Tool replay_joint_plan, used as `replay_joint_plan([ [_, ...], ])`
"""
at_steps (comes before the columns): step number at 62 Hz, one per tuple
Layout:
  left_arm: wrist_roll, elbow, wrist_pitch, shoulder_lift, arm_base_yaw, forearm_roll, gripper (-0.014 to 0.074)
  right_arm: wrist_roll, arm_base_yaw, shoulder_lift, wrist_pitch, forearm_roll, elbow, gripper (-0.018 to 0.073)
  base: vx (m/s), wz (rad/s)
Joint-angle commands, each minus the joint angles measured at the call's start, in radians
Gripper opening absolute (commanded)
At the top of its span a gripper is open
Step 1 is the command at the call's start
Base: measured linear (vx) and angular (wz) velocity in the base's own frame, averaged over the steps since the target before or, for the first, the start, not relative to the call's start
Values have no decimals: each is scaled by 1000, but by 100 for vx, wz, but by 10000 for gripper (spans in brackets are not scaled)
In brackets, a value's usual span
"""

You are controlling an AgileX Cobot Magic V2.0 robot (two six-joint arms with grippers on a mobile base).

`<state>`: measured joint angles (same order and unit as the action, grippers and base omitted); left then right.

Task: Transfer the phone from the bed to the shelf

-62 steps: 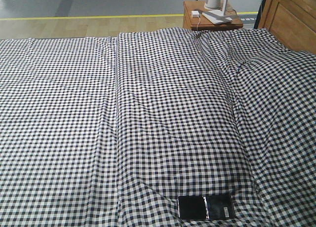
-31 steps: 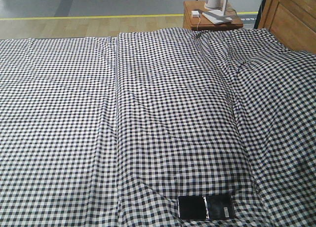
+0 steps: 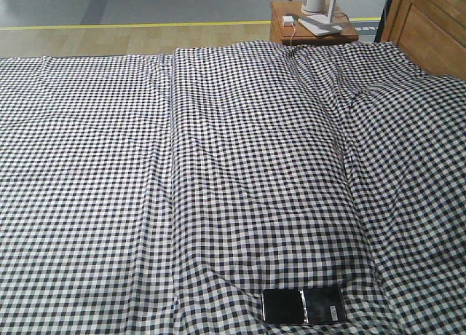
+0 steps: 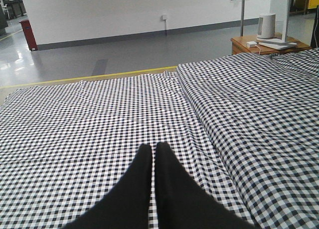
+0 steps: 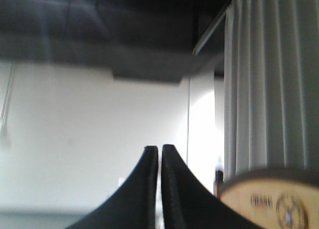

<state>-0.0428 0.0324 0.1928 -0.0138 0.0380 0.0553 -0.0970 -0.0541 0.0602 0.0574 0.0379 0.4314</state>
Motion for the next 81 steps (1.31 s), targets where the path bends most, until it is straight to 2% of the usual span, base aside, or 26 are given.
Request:
replay_joint_plan([
  [1, 4, -26, -71, -11, 0, -5, 1, 1, -4, 120, -177, -2, 143, 0, 0, 0],
  [9, 4, -26, -71, -11, 0, -5, 1, 1, -4, 276, -369, -2, 228, 20, 0, 0],
  [20, 4, -26, -71, -11, 0, -5, 1, 1, -4, 459, -425, -2, 238, 103, 0, 0],
  [26, 4, -26, -71, -11, 0, -5, 1, 1, -4, 556, -439, -2, 238, 218, 0, 0],
  [40, 4, -26, -71, -11, 0, -5, 1, 1, -4, 737, -406, -2, 238, 600, 0, 0],
  [47, 4, -26, -71, -11, 0, -5, 1, 1, -4, 817, -398, -2, 238, 718, 0, 0],
  [55, 4, -26, -71, -11, 0, -5, 1, 32, -4, 905, -446, 6, 268, 722, 0, 0],
  [69, 4, -26, -71, -11, 0, -5, 1, 50, -7, 1115, -645, 25, 452, 668, 0, 0],
  [81, 4, -26, -71, -11, 0, -5, 1, 40, -25, 1268, -672, 40, 558, 652, 0, 0],
])
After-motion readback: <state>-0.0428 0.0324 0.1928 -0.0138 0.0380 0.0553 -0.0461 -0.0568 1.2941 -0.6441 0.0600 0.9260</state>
